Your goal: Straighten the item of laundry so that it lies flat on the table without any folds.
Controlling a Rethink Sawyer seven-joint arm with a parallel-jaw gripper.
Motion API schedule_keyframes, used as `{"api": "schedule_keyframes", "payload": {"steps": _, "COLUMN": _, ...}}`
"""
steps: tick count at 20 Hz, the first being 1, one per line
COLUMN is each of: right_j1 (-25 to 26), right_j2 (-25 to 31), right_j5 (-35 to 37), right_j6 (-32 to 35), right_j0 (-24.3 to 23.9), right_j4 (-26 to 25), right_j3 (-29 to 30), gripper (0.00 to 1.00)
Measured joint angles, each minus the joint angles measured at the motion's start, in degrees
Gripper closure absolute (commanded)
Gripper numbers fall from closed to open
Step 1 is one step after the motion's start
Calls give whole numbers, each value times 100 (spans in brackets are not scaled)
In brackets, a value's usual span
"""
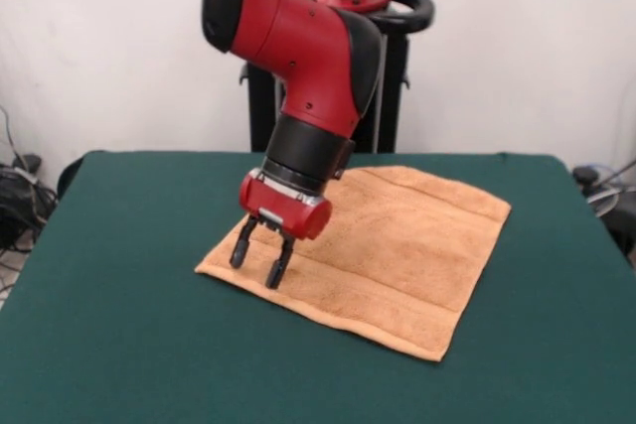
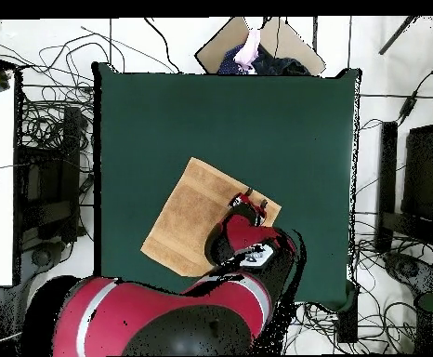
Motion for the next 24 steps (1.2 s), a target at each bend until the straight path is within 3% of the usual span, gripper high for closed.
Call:
{"api": "schedule_keyframes", "payload": {"steps": 16, "right_j1": -100, "right_j2": 16, "right_j5": 74, "right_j6": 0, "right_j0": -21, "right_j4": -211, "right_j3": -394, "gripper": 0}}
{"api": "schedule_keyframes", "payload": {"steps": 20, "right_j1": -616, "right_j2": 318, "right_j5": 427, "right_j6": 0, "right_j0": -239, "right_j4": -631, "right_j3": -138, "gripper": 0}}
{"api": "schedule_keyframes", "payload": {"steps": 24, "right_j1": -1522, "right_j2": 872, "right_j5": 1454, "right_j6": 0, "right_j0": -792, "right_j4": -883, "right_j3": 539, "gripper": 0}}
